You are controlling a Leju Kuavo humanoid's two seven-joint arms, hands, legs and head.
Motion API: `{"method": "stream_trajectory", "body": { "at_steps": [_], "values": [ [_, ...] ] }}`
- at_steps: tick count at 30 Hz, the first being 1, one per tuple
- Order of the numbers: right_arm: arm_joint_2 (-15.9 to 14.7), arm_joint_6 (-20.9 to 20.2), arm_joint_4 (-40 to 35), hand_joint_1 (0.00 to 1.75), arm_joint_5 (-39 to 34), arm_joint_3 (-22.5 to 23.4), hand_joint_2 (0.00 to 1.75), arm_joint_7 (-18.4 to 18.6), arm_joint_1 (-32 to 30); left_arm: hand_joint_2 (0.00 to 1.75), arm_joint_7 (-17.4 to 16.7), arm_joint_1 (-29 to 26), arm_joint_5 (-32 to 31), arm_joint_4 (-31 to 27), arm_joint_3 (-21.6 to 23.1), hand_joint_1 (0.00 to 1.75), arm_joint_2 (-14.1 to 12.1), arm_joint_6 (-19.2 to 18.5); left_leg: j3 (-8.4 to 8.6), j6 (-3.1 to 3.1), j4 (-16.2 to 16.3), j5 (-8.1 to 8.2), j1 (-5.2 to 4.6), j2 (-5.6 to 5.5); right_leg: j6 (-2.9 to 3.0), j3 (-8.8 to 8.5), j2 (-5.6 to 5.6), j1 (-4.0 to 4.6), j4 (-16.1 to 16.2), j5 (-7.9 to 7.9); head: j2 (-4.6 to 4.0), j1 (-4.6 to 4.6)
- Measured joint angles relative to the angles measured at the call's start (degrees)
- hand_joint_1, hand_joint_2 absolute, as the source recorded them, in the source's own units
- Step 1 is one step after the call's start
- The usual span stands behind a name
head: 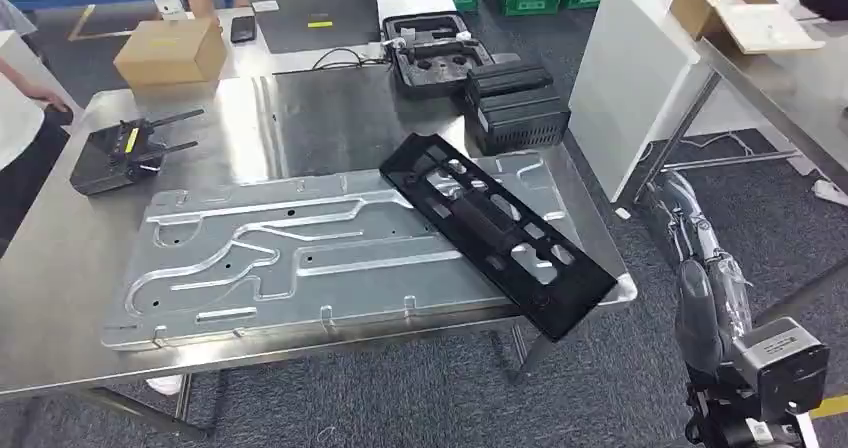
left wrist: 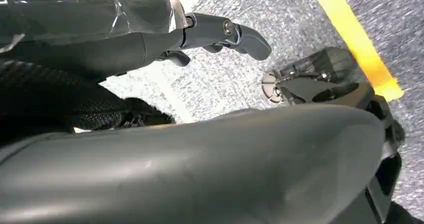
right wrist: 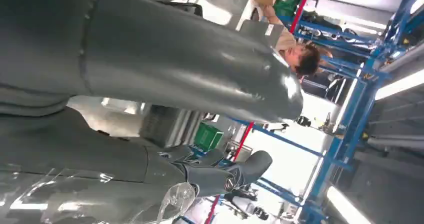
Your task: Take the parts from the cabinet and place them on the table.
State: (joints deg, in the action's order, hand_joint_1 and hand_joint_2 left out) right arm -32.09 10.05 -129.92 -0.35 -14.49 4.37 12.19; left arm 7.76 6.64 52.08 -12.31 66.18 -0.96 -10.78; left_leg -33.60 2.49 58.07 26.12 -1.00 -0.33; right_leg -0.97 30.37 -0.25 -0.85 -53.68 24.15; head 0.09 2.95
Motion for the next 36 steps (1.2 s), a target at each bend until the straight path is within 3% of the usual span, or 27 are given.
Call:
{"method": "stream_trajectory", "body": {
  "at_steps": [2,3,4,5,6,8,9,12,14,15,16,18,19,20,21,23,24,25,26,28,29,30,31,33,34,35,36],
  "values": [
    [0.37,0.09,-0.13,0.0,0.48,0.55,0.0,-0.2,-1.19,0.0,0.02,0.03,-0.02,0.0,-0.04,0.0,0.0,0.0,-3.24,-0.91,9.32,5.9,0.76,0.01,0.16,1.06,-0.04,-0.01,-0.02,-0.76,0.0,0.0],
    [0.48,0.02,-0.11,0.0,1.02,0.72,0.0,-0.2,-1.64,0.0,0.07,0.04,0.0,0.0,-0.06,0.0,-0.02,0.02,-4.57,-1.2,13.66,7.92,0.99,0.03,0.13,1.7,-0.07,-0.02,-0.05,-1.18,0.0,0.0],
    [0.61,-0.02,-0.11,0.0,1.36,0.76,0.0,-0.15,-1.97,0.0,0.09,0.05,0.02,0.0,-0.07,0.0,-0.04,0.15,-4.86,-1.43,15.69,8.61,1.21,0.03,0.03,2.36,-0.09,-0.06,-0.06,-1.68,0.0,0.0],
    [0.76,-0.09,-0.11,0.0,1.75,0.77,0.0,-0.11,-2.18,0.0,0.13,0.07,0.02,0.0,-0.07,0.0,-0.09,0.15,-3.55,-1.57,14.39,7.96,1.39,0.04,-0.14,2.99,-0.09,-0.13,-0.08,-2.19,0.0,0.0],
    [0.83,-0.22,-0.11,0.0,2.03,0.79,0.0,-0.04,-2.34,0.0,0.2,0.08,0.02,0.0,-0.07,0.0,-0.11,0.15,-1.03,-1.68,10.9,6.56,1.51,0.04,-0.32,3.47,-0.07,-0.23,-0.08,-2.58,0.0,0.0],
    [1.03,-0.24,-0.13,0.0,2.32,0.83,0.0,0.02,-2.4,0.0,0.28,0.17,-0.02,0.0,-0.07,0.0,-0.15,0.15,6.87,-1.7,-1.62,2.72,1.74,0.02,-0.94,4.28,0.05,-0.43,-0.1,-3.47,0.0,0.0],
    [1.05,-0.26,-0.31,0.0,2.51,0.89,0.0,0.07,-2.41,0.0,0.33,0.17,-0.02,0.0,-0.07,0.0,-0.15,0.02,8.74,-1.53,-5.59,2.94,1.74,-0.02,-1.34,4.51,0.07,-0.32,-0.18,-3.83,0.0,0.0],
    [1.18,-0.44,-0.39,0.0,2.78,1.07,0.0,0.11,-2.47,0.0,0.59,-0.1,0.04,0.0,-0.07,0.0,-0.15,-0.02,7.74,-0.43,-4.71,1.81,1.03,-0.22,-2.48,4.53,0.11,-0.33,0.01,-4.79,0.0,-0.07],
    [1.29,-0.53,-0.37,0.0,2.78,1.05,0.0,0.2,-2.6,0.0,0.63,-0.17,0.07,0.0,-0.07,0.0,-0.13,-0.02,6.97,1.07,-5.01,0.31,1.21,0.02,-3.28,4.95,0.19,-0.92,-0.03,-5.0,0.0,-0.04],
    [1.33,-0.61,-0.37,0.0,2.8,1.07,0.0,0.24,-2.62,0.0,0.63,-0.13,0.09,0.0,-0.07,0.0,-0.13,-0.02,6.47,1.41,-5.0,-0.2,1.08,0.1,-3.39,5.94,0.2,-0.86,-1.74,-2.28,0.0,-0.11],
    [1.33,-0.63,-0.37,0.0,2.82,1.07,0.0,0.26,-2.68,0.0,0.63,-0.13,0.11,0.0,-0.07,0.0,-0.13,-0.02,5.75,1.97,-4.98,-0.75,1.05,0.2,-3.51,7.44,0.2,-0.88,-5.65,1.67,0.0,-0.11],
    [1.42,-0.61,-0.37,0.0,2.88,1.05,0.0,0.46,-3.05,0.0,0.59,-0.14,0.22,0.0,-0.07,0.0,-0.13,-0.02,4.35,2.07,-4.92,-1.78,0.91,0.3,-3.89,10.27,0.23,-0.81,-15.55,7.7,0.0,-0.13],
    [1.49,-0.55,-0.35,0.0,2.91,1.0,0.0,0.7,-3.45,0.0,0.39,-0.13,0.26,0.0,-0.07,0.0,-0.13,-0.02,3.65,2.11,-4.88,-2.3,0.76,0.34,-4.01,10.79,0.22,-0.82,-19.13,8.76,0.0,-0.15],
    [1.55,-0.33,-0.28,0.0,2.91,0.92,0.0,1.03,-3.86,0.0,0.13,-0.14,0.39,0.0,-0.07,0.0,-0.13,-0.02,3.03,2.08,-4.83,-2.77,0.68,0.35,-4.02,10.05,0.22,-0.82,-19.93,8.14,0.0,-0.15],
    [1.6,-0.11,-0.24,0.0,2.86,0.85,0.0,1.12,-4.36,0.0,-0.13,-0.14,0.42,0.0,-0.07,0.0,-0.13,-0.02,2.52,2.0,-4.8,-3.19,0.65,0.33,-3.92,7.91,0.22,-0.82,-17.92,6.49,0.0,-0.15],
    [1.59,0.31,-0.22,0.0,2.51,0.65,0.0,1.25,-4.81,0.0,-0.17,-0.13,0.5,0.0,-0.07,0.0,-0.13,-0.02,1.93,1.66,-4.7,-3.9,0.66,0.26,-3.65,0.6,0.21,-0.83,-7.9,3.03,0.0,-0.15],
    [1.59,0.57,-0.22,0.0,1.97,0.65,0.0,1.29,-5.01,0.0,-0.2,-0.13,0.59,0.0,-0.07,0.0,-0.13,-0.02,1.76,1.41,-4.55,-4.14,0.65,0.24,-3.52,-3.01,0.21,-0.83,-2.77,2.73,0.0,-0.18],
    [1.59,0.77,-0.2,0.0,1.33,0.61,0.0,1.4,-5.29,0.0,-0.2,-0.12,0.59,0.0,-0.11,0.0,-0.13,-0.02,1.39,0.97,-4.35,-4.37,0.35,0.26,-3.14,-5.32,0.26,-0.6,1.15,4.14,0.0,-0.2],
    [1.64,0.83,-0.11,0.0,0.81,0.5,0.0,1.49,-5.59,0.0,-0.33,-0.04,0.61,0.0,-0.15,0.0,-0.13,-0.02,1.57,0.64,-4.42,-4.67,0.43,0.27,-2.55,-4.63,0.43,-0.17,0.29,3.39,0.0,-0.02],
    [1.62,0.92,0.29,0.0,-0.77,0.35,0.0,2.36,-6.68,0.0,-0.35,0.06,0.83,0.0,-0.28,0.0,-0.13,-0.02,1.26,-0.04,-4.38,-5.35,0.5,0.26,-2.06,-4.21,0.39,0.06,0.34,3.31,0.0,-0.09],
    [1.62,0.81,0.66,0.0,-1.58,0.11,0.0,2.91,-7.29,0.0,-0.35,0.03,0.94,0.0,-0.46,0.0,-0.15,-0.02,0.82,-0.5,-4.29,-5.76,0.29,0.08,-1.27,-3.69,0.17,-0.41,0.68,2.72,0.0,-0.04],
    [1.57,0.81,0.81,0.0,-2.23,-0.15,0.0,3.32,-7.65,0.0,-0.35,0.02,0.98,0.0,-0.57,0.0,-0.26,-0.02,0.27,-0.68,-3.48,-4.48,0.72,-0.1,-0.79,-3.2,-0.16,-0.53,0.69,2.14,0.0,-0.07],
    [1.44,0.87,1.07,0.0,-2.71,-0.48,0.0,3.43,-8.09,0.0,-0.35,0.04,0.98,0.0,-0.63,0.0,-0.26,-0.02,-1.12,-1.0,-0.7,-0.97,0.77,0.0,-0.16,-2.35,-0.23,-0.51,0.66,1.53,0.0,-0.02],
    [1.44,1.01,1.51,0.0,-2.78,-0.96,0.0,3.43,-9.02,0.0,-0.37,-0.04,0.98,0.0,-0.85,0.0,-0.39,-0.02,-4.07,-1.71,9.03,5.59,1.12,0.02,0.09,-0.84,-0.39,-0.42,0.59,0.41,0.0,0.0],
    [1.42,1.01,1.83,0.0,-2.82,-1.25,0.0,3.43,-9.33,0.0,-0.37,-0.01,0.98,0.0,-0.98,0.0,-0.39,-0.02,-5.06,-1.88,12.92,7.15,1.18,0.02,0.1,-0.16,-0.41,-0.39,0.54,-0.06,0.0,-0.02],
    [1.42,1.01,2.19,0.0,-3.13,-1.53,0.0,3.52,-9.62,0.0,-0.37,0.02,1.01,0.0,-1.03,0.0,-0.39,-0.02,-5.14,-2.01,15.29,7.39,1.26,0.03,0.06,0.65,-0.41,-0.38,0.51,-0.65,0.0,-0.02],
    [1.42,1.01,2.43,0.0,-4.09,-1.79,0.0,4.07,-9.77,0.0,-0.37,0.02,0.98,0.0,-1.05,0.0,-0.39,-0.02,-4.07,-2.02,14.51,6.42,1.29,0.03,-0.01,1.22,-0.4,-0.37,0.46,-1.1,0.0,0.0]
  ]
}}
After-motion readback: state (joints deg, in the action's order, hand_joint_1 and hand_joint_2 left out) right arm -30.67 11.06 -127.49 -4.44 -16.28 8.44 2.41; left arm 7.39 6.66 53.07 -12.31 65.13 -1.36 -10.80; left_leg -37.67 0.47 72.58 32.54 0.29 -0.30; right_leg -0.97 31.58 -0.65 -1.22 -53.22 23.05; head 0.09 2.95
